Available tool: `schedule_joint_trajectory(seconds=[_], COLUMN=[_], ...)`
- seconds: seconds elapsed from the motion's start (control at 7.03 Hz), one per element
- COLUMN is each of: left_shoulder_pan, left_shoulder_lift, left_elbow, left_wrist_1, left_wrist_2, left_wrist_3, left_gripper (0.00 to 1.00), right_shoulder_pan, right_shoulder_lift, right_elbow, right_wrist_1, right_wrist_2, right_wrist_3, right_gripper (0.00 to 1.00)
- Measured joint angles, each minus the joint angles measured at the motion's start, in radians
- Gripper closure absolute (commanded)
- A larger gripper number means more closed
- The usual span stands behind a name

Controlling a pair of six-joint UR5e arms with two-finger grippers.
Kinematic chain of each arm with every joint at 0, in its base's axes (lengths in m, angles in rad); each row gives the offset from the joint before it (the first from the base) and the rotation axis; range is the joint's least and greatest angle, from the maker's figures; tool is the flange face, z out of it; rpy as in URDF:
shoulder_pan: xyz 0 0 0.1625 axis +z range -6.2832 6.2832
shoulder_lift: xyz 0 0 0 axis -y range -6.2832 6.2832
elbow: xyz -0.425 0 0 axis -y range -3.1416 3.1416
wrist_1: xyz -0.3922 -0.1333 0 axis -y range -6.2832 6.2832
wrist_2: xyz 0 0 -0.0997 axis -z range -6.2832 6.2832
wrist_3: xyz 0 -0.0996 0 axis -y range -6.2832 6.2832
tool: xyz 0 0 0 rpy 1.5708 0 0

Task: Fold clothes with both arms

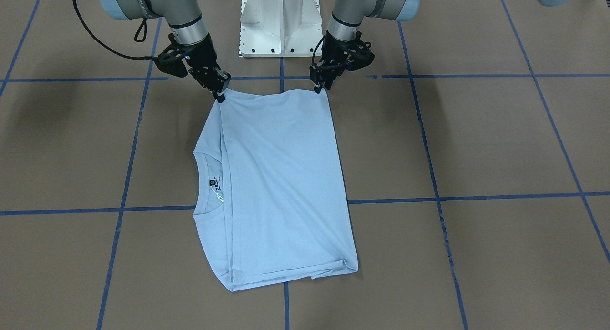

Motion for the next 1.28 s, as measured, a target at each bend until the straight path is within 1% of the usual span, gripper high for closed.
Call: schedule_joint_trajectory(seconds=[0.14, 0.71, 0.85, 1.0, 1.14, 1.28], left_shoulder_pan=[0.000, -0.003, -0.007, -0.011, -0.012, -0.013], left_shoulder_lift=[-0.002, -0.005, 0.000, 0.012, 0.026, 0.043], left_elbow=[0.007, 0.000, -0.030, -0.083, -0.140, -0.213], left_wrist_1=[0.000, 0.000, 0.000, 0.001, 0.008, 0.030], left_wrist_2=[0.000, -0.002, -0.008, -0.024, -0.040, -0.061], left_wrist_3=[0.000, 0.002, 0.007, 0.012, 0.014, 0.013], left_gripper=[1.00, 1.00, 1.00, 1.00, 1.00, 1.00], right_shoulder_pan=[0.000, 0.001, 0.000, -0.002, -0.009, -0.024], right_shoulder_lift=[0.000, 0.002, 0.002, -0.002, -0.019, -0.059], right_elbow=[0.000, 0.001, 0.004, 0.016, 0.046, 0.101], right_wrist_1=[0.000, 0.001, 0.002, 0.003, 0.003, 0.005], right_wrist_2=[0.000, 0.001, 0.001, 0.003, 0.013, 0.029], right_wrist_3=[-0.001, -0.001, 0.000, 0.000, 0.009, 0.028], right_gripper=[1.00, 1.00, 1.00, 1.00, 1.00, 1.00])
